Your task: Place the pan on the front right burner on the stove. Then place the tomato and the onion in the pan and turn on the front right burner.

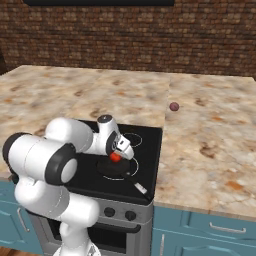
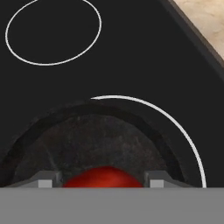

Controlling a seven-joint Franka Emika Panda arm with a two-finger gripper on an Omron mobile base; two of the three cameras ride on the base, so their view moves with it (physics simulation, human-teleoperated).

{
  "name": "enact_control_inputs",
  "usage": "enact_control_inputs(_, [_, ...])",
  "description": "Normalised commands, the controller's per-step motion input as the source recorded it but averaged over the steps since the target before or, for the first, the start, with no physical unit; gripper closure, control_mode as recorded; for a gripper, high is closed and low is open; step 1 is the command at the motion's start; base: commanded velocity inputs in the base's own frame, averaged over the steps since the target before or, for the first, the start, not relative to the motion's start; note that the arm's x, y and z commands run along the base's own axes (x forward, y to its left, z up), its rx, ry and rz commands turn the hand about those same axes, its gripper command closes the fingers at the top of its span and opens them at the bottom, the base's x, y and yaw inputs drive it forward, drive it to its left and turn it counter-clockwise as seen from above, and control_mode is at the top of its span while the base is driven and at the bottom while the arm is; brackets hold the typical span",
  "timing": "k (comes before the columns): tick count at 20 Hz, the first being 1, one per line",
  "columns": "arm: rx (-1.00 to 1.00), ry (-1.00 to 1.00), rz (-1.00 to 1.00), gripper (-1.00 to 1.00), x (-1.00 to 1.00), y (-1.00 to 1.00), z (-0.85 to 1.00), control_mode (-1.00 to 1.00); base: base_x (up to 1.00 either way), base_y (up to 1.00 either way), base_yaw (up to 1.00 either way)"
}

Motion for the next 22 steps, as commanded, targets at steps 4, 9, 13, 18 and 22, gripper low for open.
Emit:
enact_control_inputs(4, [0.0, 0.0, -0.03, 1.0, 0.11, 0.0, -0.14, -1.0, 0.0, 0.0, 0.0])
enact_control_inputs(9, [0.0, 0.0, -0.03, -1.0, 0.05, 0.01, -0.08, -1.0, 0.0, 0.0, 0.0])
enact_control_inputs(13, [0.0, 0.0, -0.02, -1.0, 0.0, 0.0, 0.0, -1.0, 0.0, 0.0, 0.0])
enact_control_inputs(18, [0.0, 0.0, -0.03, -1.0, -0.08, 0.0, 0.1, -1.0, 0.0, 0.0, 0.0])
enact_control_inputs(22, [0.0, -0.03, -0.01, -1.0, -0.17, 0.01, 0.43, -1.0, 0.0, 0.0, 0.0])
